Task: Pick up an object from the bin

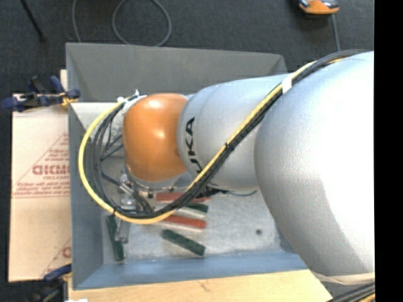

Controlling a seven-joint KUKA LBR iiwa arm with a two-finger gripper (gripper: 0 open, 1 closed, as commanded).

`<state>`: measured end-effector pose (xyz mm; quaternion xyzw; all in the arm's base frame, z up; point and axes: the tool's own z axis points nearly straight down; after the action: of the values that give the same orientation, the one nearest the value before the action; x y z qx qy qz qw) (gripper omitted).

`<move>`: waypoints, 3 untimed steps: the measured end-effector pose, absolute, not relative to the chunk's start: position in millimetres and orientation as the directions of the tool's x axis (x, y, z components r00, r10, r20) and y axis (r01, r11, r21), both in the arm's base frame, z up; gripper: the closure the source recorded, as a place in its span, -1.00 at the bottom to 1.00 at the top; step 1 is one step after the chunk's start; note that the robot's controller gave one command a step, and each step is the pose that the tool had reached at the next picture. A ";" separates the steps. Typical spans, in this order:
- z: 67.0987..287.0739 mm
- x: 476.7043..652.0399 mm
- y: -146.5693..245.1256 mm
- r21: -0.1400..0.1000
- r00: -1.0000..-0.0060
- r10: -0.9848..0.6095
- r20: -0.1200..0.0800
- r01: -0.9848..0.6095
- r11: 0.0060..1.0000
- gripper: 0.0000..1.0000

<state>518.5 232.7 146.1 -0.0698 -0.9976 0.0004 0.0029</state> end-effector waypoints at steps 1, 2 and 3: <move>66.7 511.8 178.3 -0.004 -0.999 0.042 0.004 0.042 0.999 -1.00; 73.9 482.1 127.0 -0.001 -0.951 -0.310 -0.015 -0.310 0.951 -1.00; 94.9 482.5 41.8 -0.005 -0.950 -0.313 -0.004 -0.313 0.950 -1.00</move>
Offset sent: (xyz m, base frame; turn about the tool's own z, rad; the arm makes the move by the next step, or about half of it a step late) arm -0.0062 -0.0501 -0.0761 -0.1016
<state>482.5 41.8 94.9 0.1588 -0.9873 0.0021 -0.0023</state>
